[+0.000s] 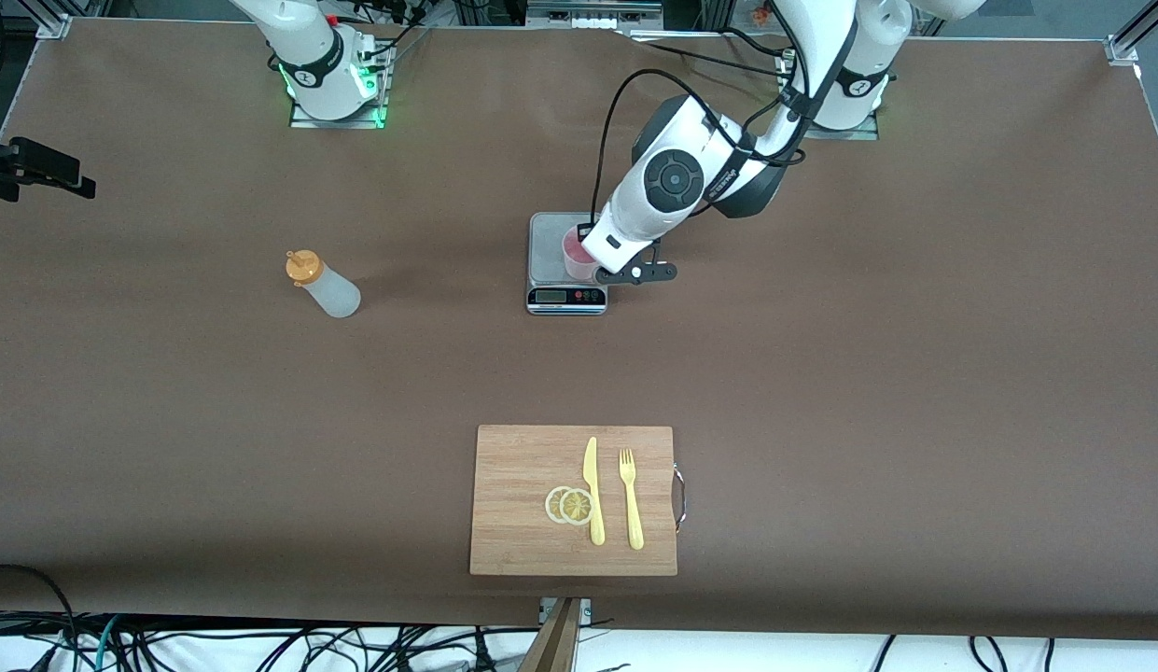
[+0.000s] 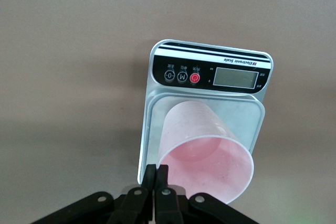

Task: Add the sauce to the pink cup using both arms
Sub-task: 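Carry the pink cup with the left gripper onto the scale, then lower the pink cup onto the scale and open the left gripper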

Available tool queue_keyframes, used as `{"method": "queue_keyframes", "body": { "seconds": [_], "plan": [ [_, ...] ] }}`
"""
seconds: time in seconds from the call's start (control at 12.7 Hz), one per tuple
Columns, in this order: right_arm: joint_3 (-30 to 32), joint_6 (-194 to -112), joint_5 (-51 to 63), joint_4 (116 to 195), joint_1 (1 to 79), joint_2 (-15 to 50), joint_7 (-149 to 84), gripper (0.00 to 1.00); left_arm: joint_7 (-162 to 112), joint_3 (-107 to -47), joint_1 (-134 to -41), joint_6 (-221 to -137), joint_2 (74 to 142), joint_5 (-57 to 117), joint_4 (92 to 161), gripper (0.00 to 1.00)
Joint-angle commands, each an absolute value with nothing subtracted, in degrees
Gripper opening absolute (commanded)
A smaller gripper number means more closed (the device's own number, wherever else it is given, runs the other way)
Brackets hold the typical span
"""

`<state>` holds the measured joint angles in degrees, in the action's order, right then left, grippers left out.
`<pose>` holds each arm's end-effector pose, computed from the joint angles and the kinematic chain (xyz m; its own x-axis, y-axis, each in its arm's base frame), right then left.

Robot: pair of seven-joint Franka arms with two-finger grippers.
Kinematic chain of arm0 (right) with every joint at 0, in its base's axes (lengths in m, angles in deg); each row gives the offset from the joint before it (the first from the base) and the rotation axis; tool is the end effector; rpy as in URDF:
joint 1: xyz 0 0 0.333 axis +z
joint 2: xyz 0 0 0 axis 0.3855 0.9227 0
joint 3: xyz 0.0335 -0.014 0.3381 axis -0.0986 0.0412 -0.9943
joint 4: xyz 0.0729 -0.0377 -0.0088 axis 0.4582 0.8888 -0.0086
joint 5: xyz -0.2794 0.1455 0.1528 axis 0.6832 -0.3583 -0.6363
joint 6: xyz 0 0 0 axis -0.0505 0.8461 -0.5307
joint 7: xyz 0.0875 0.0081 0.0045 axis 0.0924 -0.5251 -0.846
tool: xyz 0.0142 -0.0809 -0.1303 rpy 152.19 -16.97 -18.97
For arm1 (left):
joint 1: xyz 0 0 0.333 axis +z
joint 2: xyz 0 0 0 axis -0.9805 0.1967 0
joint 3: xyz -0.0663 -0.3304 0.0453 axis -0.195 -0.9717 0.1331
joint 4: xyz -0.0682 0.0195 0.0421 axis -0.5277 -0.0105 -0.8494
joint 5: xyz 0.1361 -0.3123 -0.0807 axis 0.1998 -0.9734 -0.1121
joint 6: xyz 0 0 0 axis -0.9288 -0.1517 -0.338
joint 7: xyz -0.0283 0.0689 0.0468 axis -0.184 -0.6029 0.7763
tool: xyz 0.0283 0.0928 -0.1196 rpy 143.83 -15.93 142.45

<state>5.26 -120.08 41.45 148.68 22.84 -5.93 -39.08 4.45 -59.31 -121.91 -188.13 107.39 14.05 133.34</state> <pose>0.4804 -0.0782 0.5747 0.9854 0.0358 -0.1664 0.0265 -0.9980 -0.0577 0.4169 -0.4389 0.2855 0.9470 0.1113 -0.3012 0.1686 -0.9707 0.1715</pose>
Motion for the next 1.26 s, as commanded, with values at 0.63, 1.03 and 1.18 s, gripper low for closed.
{"method": "queue_keyframes", "body": {
  "seconds": [0.63,1.03,1.18],
  "plan": [
    [4.9,-119.7,42.6,147.4,23.2,-5.6,-39.0,1.00,7.4,-60.0,-124.1,-188.0,107.6,13.6,132.3,0.00],
    [4.8,-118.1,40.2,147.6,24.0,-4.2,-39.7,1.00,6.9,-60.0,-123.7,-187.9,107.6,13.6,132.3,0.01],
    [4.7,-118.1,40.6,147.4,25.0,-4.3,-40.1,1.00,7.0,-60.0,-123.6,-187.9,107.7,13.6,132.3,0.32]
  ]
}}
